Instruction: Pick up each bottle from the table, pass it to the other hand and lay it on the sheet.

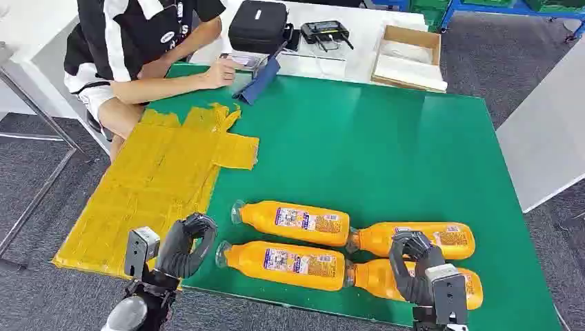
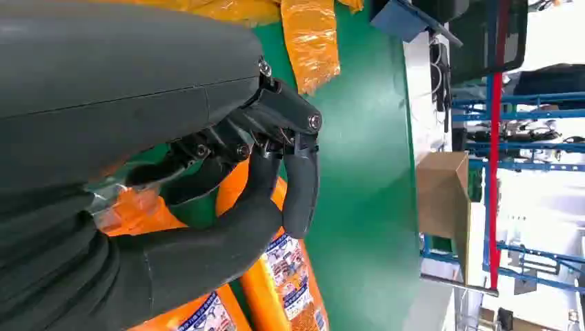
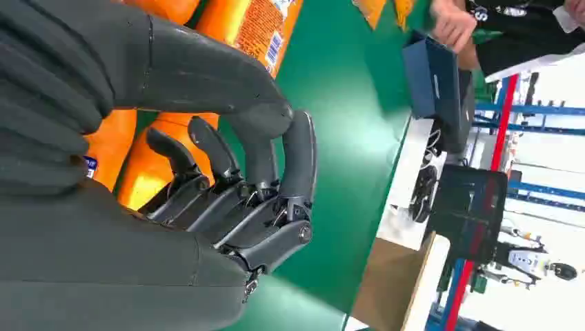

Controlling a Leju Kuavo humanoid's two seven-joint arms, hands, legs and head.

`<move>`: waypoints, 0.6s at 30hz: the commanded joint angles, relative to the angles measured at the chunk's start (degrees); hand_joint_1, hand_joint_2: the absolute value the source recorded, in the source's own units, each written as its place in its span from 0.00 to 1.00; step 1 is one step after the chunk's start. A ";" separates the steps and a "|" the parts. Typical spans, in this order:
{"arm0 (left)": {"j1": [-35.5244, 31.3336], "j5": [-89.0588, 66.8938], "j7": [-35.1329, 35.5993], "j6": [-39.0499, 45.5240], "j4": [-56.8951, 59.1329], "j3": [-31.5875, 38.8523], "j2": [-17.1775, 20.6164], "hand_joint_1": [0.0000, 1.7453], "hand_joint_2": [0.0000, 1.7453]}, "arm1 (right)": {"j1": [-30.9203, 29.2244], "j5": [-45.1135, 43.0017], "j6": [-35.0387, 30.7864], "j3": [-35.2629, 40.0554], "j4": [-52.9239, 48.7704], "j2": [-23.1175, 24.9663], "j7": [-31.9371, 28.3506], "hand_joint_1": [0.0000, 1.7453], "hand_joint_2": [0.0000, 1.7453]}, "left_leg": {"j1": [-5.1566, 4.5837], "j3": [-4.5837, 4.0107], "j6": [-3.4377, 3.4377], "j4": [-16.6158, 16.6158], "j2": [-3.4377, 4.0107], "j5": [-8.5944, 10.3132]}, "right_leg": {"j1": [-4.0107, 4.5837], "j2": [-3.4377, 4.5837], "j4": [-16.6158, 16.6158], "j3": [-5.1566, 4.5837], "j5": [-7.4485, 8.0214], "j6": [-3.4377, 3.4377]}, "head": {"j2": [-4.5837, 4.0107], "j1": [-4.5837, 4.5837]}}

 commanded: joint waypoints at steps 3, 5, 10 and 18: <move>4.69 -19.73 0.45 16.21 -17.29 7.02 -1.76 1.00 1.00 | -9.25 8.22 -2.62 0.74 -3.69 6.20 -4.16 0.97 1.00 | 0.07 -0.09 -0.12 0.21 0.40 -0.17 | 0.08 0.52 0.17 -0.08 -0.02 -0.11 | 0.00 0.02; 4.68 -20.61 0.11 15.44 -16.56 7.36 -2.38 1.00 1.00 | -8.84 8.36 -2.49 0.47 -3.52 6.18 -4.20 0.98 1.00 | 0.12 0.07 -0.19 0.18 0.51 -0.26 | 0.15 0.68 0.15 0.03 -0.03 -0.15 | 0.00 -0.02; 4.62 -21.63 -1.86 14.81 -14.70 7.37 -2.95 0.00 1.00 | -7.96 7.67 -1.80 -0.31 -3.06 6.07 -5.72 0.00 1.00 | 0.16 0.52 -0.23 0.06 0.21 -0.29 | 0.13 0.38 0.03 0.47 -0.24 -0.22 | 0.00 0.00; 4.15 -22.02 -3.05 14.60 -13.65 9.24 -4.36 0.00 1.00 | -15.45 27.06 -3.01 3.29 -1.82 3.85 -2.14 0.00 1.00 | 0.19 0.47 -0.24 0.03 0.23 -0.29 | 0.14 0.47 0.02 0.46 -0.16 -0.18 | 0.00 -0.02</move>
